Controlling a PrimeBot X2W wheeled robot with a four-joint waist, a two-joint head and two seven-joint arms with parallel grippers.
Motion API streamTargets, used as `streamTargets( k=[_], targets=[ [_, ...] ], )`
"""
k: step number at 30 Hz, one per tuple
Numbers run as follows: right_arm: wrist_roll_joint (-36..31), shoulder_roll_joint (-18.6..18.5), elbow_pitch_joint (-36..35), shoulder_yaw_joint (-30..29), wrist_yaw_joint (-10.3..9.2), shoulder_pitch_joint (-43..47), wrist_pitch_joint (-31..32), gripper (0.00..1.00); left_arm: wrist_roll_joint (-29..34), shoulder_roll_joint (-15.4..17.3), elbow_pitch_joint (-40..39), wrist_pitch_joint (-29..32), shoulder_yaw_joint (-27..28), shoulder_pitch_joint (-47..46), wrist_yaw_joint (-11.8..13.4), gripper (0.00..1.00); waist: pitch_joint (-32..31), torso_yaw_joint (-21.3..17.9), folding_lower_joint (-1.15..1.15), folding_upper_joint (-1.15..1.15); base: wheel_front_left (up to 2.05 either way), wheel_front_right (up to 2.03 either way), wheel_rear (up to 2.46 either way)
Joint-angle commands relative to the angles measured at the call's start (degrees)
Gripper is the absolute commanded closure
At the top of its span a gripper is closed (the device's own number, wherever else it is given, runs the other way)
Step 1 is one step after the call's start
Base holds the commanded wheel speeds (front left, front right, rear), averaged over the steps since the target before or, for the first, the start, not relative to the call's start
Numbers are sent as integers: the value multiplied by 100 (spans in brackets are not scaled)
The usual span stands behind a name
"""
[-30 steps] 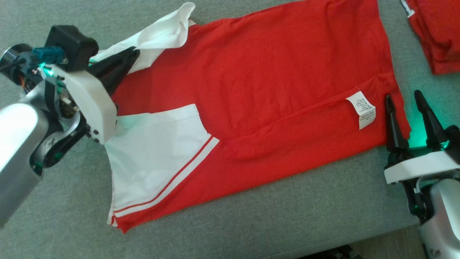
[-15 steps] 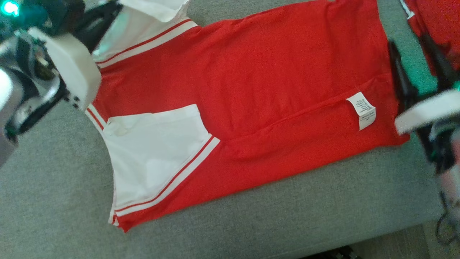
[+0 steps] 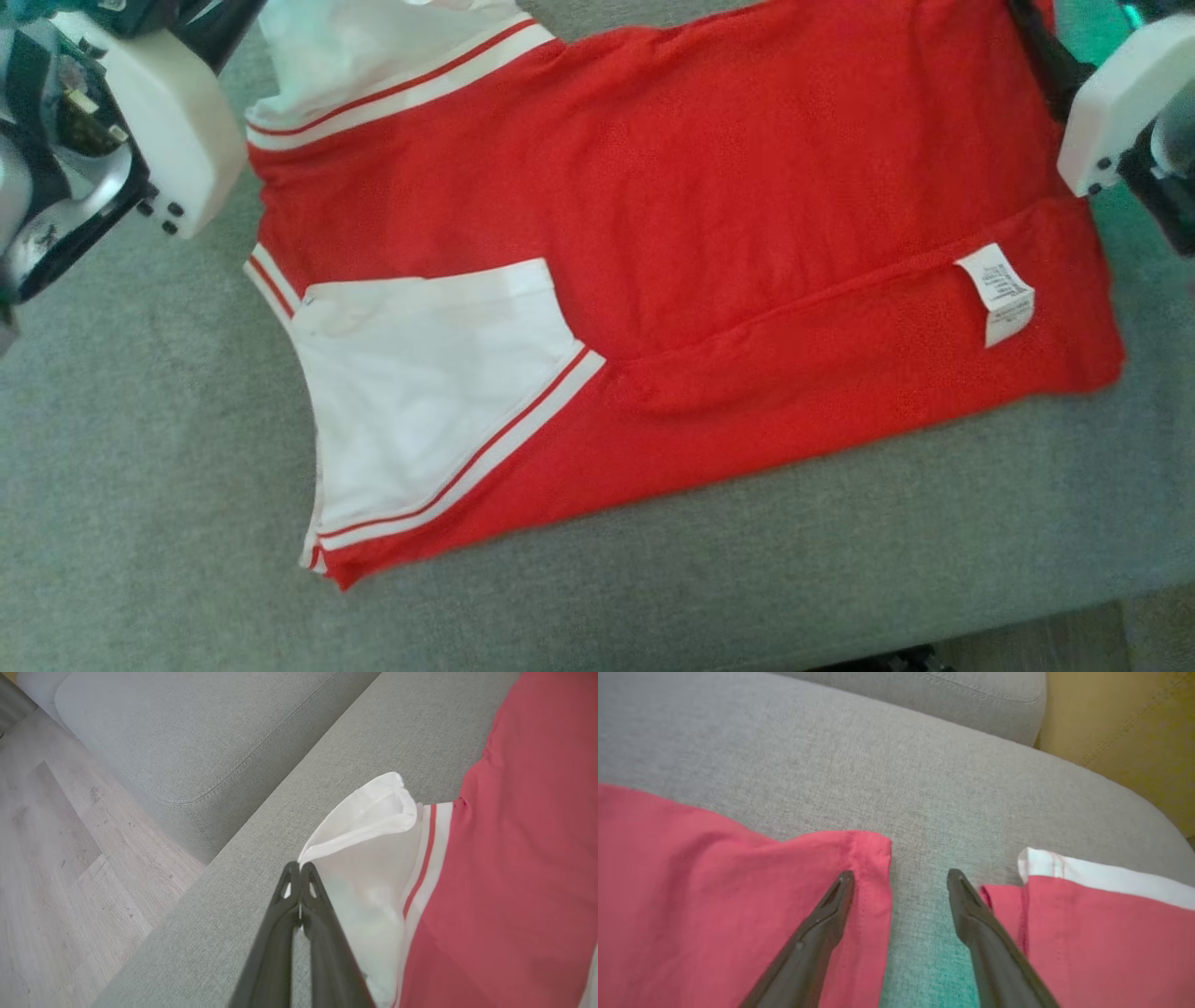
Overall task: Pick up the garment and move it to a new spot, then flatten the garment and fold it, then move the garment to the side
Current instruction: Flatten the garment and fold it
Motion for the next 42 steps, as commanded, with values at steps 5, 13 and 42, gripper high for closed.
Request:
streamTargets(
  k=[5,13,42],
  targets=[
    [23,-258,308,517,-4,-515,125,0,62,225,-184,29,254,-343,-20,100,117,132,-1,0,0,0,0],
    [212,-386,501,1033,-4,-810,294,48,52,217,-204,33,233,-355,-7,100,175,180,-1,0,0,0,0],
    [2016,-497,329,920,-4,-924,-1003,100,800,278,856,-1321,-17,-1200,-166,100,-254,153,-1,0,0,0,0]
  ],
)
